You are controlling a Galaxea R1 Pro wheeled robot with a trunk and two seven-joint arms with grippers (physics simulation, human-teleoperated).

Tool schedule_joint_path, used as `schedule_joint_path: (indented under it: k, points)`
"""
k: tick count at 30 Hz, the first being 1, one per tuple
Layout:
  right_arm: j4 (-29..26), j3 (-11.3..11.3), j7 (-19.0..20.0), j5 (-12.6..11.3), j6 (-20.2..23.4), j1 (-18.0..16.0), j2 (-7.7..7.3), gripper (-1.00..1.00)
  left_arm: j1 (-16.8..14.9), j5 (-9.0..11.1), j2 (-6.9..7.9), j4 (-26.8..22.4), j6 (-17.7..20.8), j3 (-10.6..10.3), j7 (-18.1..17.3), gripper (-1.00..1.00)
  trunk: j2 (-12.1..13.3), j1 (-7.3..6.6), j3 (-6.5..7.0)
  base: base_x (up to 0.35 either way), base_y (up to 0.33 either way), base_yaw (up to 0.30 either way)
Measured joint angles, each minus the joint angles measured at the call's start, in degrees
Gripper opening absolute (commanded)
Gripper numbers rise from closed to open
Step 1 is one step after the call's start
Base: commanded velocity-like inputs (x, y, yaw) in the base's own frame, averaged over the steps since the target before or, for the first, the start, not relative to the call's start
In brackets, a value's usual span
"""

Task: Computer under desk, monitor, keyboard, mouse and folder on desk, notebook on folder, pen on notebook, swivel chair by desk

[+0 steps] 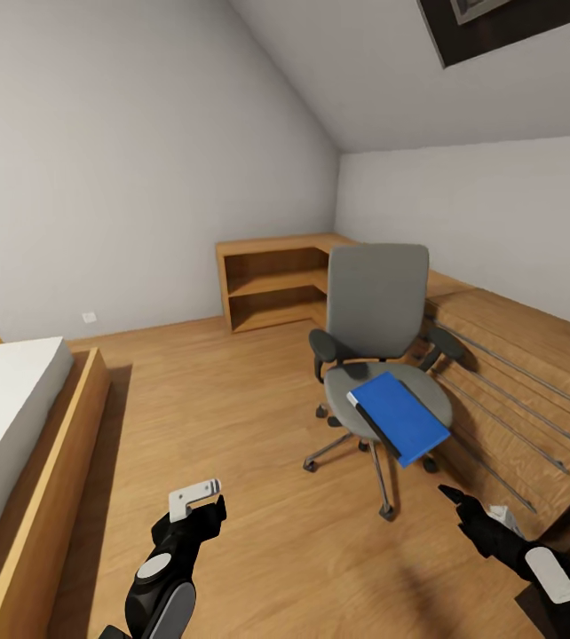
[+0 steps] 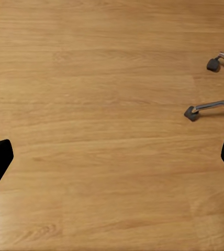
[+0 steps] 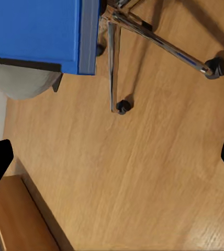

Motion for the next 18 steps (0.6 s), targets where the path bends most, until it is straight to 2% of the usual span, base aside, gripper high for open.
schedule_joint_path:
  k: [3, 10, 18]
  points:
    - [0.3, 0.0, -0.1, -0.7, 0.2, -0.1, -0.69, 1.00, 0.0, 0.0, 0.00, 0.0, 0.0, 0.0, 0.0, 1.00, -1.2, 0.66, -0.54, 0.000, 0.000, 0.000]
    - [0.3, 0.0, -0.4, -0.7, -0.4, -0.2, -1.03, 1.00, 0.0, 0.0, 0.00, 0.1, 0.0, 0.0, 0.0, 1.00, -4.0, 2.20, -1.80, 0.000, 0.000, 0.000]
    - [0.3, -0.1, -0.5, -1.0, -4.0, -0.2, -1.01, 1.00, 0.0, 0.0, -0.05, 0.2, 0.0, 0.0, 0.0, 1.00, -7.2, 3.95, -3.23, 0.000, 0.000, 0.000]
